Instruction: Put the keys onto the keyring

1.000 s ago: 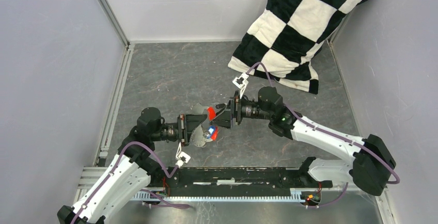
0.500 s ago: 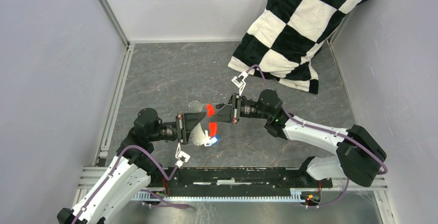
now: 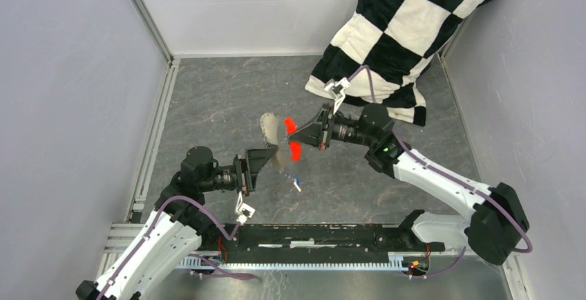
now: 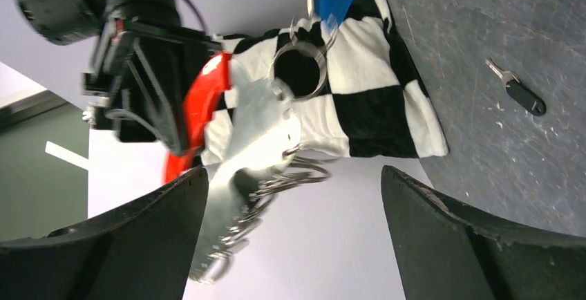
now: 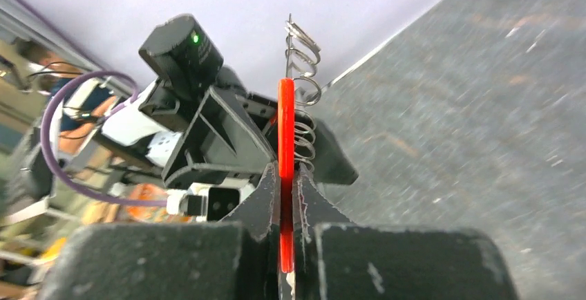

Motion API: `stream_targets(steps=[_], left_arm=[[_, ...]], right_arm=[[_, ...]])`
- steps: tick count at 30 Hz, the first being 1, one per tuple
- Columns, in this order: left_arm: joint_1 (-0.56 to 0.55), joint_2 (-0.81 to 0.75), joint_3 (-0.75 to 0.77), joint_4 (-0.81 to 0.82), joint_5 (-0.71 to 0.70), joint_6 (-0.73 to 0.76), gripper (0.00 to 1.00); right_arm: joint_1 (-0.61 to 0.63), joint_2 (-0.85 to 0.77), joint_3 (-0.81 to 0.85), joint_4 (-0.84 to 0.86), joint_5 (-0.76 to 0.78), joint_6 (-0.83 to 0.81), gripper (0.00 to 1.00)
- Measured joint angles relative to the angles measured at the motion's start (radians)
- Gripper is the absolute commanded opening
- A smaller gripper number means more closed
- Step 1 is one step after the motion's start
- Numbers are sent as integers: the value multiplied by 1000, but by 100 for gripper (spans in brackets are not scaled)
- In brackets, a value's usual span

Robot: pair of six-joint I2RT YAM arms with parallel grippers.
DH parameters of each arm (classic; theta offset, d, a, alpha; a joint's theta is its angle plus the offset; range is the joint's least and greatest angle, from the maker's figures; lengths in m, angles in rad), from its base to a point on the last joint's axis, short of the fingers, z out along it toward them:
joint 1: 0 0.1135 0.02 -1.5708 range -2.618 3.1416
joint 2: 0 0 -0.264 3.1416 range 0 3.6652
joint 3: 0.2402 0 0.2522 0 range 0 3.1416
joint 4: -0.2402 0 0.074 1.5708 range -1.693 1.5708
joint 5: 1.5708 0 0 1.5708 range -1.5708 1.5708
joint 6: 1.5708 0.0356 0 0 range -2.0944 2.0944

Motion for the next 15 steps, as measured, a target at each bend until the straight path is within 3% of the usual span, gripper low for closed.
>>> stream_targets(steps=[6, 12, 15], left_arm=[[0, -16, -2, -3, -75, 0, 100], [0, -27, -42, 98, -152, -3, 100], [0, -20, -8, 71, -195, -86, 100]], right_arm=[[-40, -98, 109, -175, 31, -261, 0], [-40, -192, 138, -353, 40, -553, 0], [-40, -219, 138, -426, 48, -652, 0]])
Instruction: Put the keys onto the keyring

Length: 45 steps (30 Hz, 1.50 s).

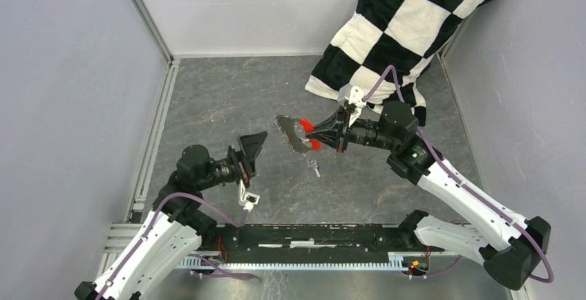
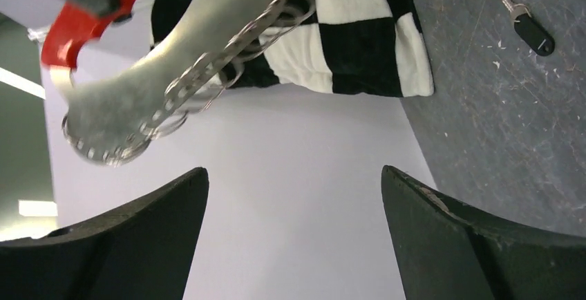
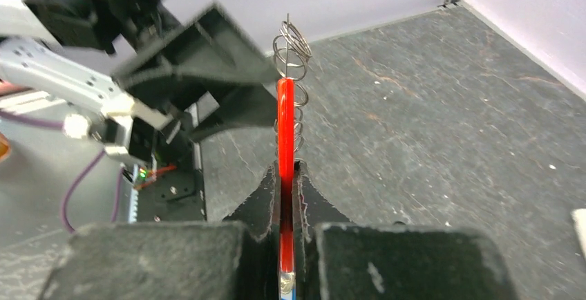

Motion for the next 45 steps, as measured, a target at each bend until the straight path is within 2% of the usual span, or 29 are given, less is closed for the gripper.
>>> stream_targets(steps=[3, 7, 10, 14, 19, 22, 24, 29, 31, 37, 45], left_arm=[[0, 46, 106, -73, -33, -177, 100], [0, 169, 312, -164, -32, -569, 100], [0, 251, 414, -192, 18, -871, 100], [0, 294, 435, -167, 111, -1261, 100], [0, 307, 444, -109, 217, -1555, 100], [0, 332, 460, -87, 270, -1643, 98], [0, 342, 460, -69, 290, -1690, 92], [0, 361, 461, -24, 339, -1776, 57], [0, 365, 461, -18, 351, -1790, 48], [0, 367, 462, -10, 354, -1815, 33], [0, 365, 462, -3, 349, -1817, 32]], right_arm=[[0, -24, 0, -56, 5, -74, 0], [0, -48, 0, -92, -5, -129, 0], [0, -51, -2, -101, -24, -151, 0], [0, -50, -9, -116, -53, -176, 0], [0, -45, -11, -131, -93, -194, 0], [0, -39, -11, -130, -113, -199, 0], [0, -32, -11, -130, -125, -201, 0], [0, -19, -12, -132, -145, -203, 0], [0, -19, -13, -132, -150, -206, 1], [0, -19, -17, -133, -166, -209, 0], [0, -15, -22, -134, -196, -209, 0]])
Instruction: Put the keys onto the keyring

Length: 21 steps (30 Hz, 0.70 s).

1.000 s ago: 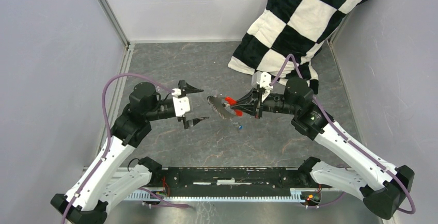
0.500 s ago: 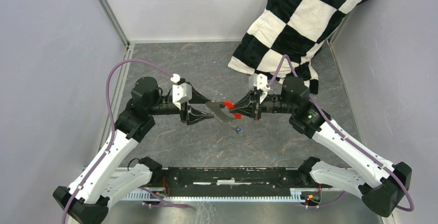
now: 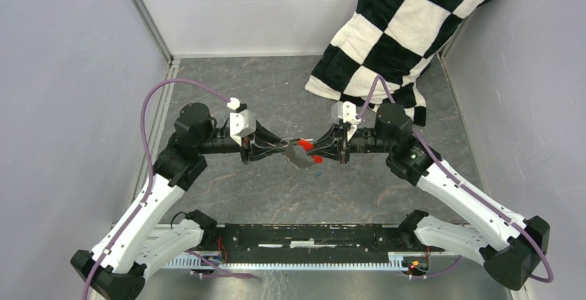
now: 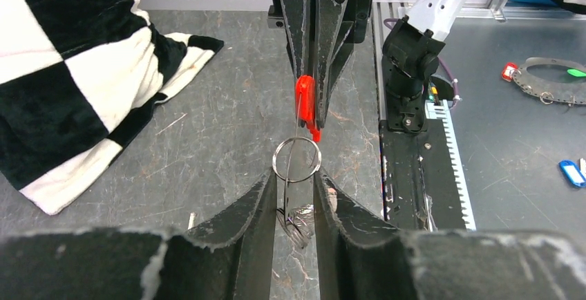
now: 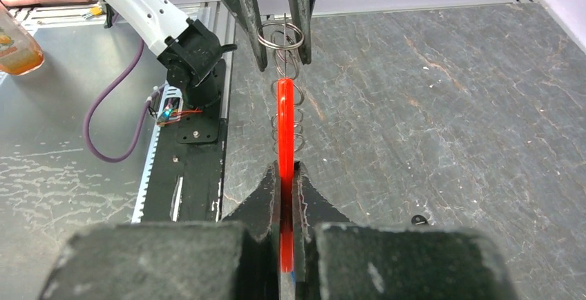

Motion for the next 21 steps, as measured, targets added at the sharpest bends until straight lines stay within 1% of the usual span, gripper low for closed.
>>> stream_targets(steps=[2, 5, 8, 11, 15, 17, 18, 21], left_arm=[[0, -2, 0, 0, 0, 0, 31], [0, -3, 0, 0, -3, 0, 24], [0, -3, 0, -2, -11, 0, 14], [0, -3, 0, -2, -18, 0, 8], [0, -7, 0, -8, -18, 0, 2], [0, -10, 0, -12, -18, 0, 2], [0, -11, 0, -13, -17, 0, 2], [0, -12, 0, -23, -8, 3, 2]], right_arm=[[0, 0, -4, -2, -6, 0, 1], [0, 0, -10, -3, -10, 0, 0], [0, 0, -10, -2, -13, 0, 0], [-2, 0, -11, -2, -16, 0, 0], [-2, 0, -15, 1, -19, 0, 0], [-2, -1, -19, 7, -21, 0, 0], [-2, -1, -23, 12, -24, 1, 2], [-2, -1, -28, 23, -32, 5, 12]])
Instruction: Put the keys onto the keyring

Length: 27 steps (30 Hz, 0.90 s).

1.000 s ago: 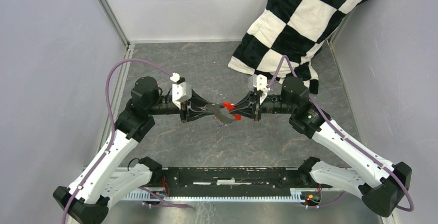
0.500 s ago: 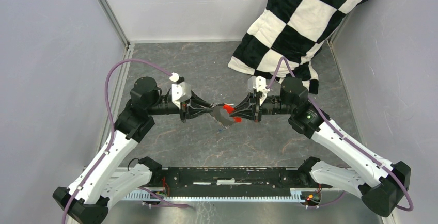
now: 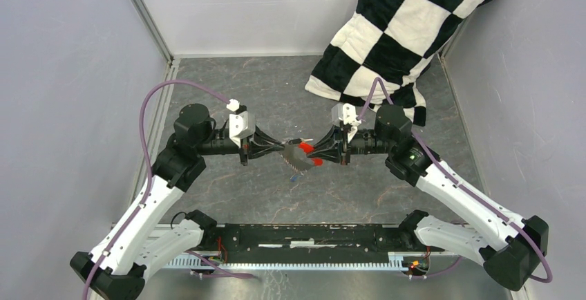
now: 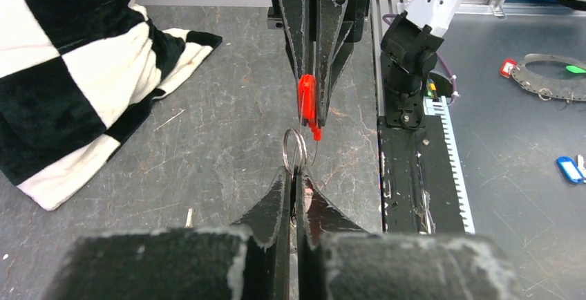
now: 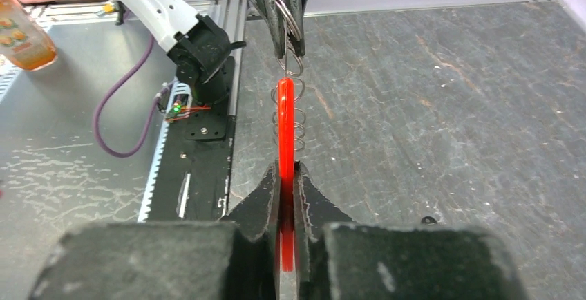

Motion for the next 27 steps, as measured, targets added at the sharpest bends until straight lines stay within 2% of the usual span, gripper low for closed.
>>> stream_targets(steps=[5, 12, 17, 20, 27], left_arm=[[0, -3, 3, -58, 54, 89, 2], [0, -3, 11, -192, 131, 227, 2], [0, -4, 11, -236, 147, 256, 2], [0, -4, 11, -243, 149, 255, 2], [0, -3, 11, -243, 175, 229, 2]], right_arm=[[0, 0, -8, 21, -52, 35, 32], [2, 0, -5, 163, -135, 115, 43], [3, 13, 30, 177, -151, 121, 46], [26, 47, 103, 105, -136, 60, 48], [165, 141, 328, -194, -18, -205, 47]])
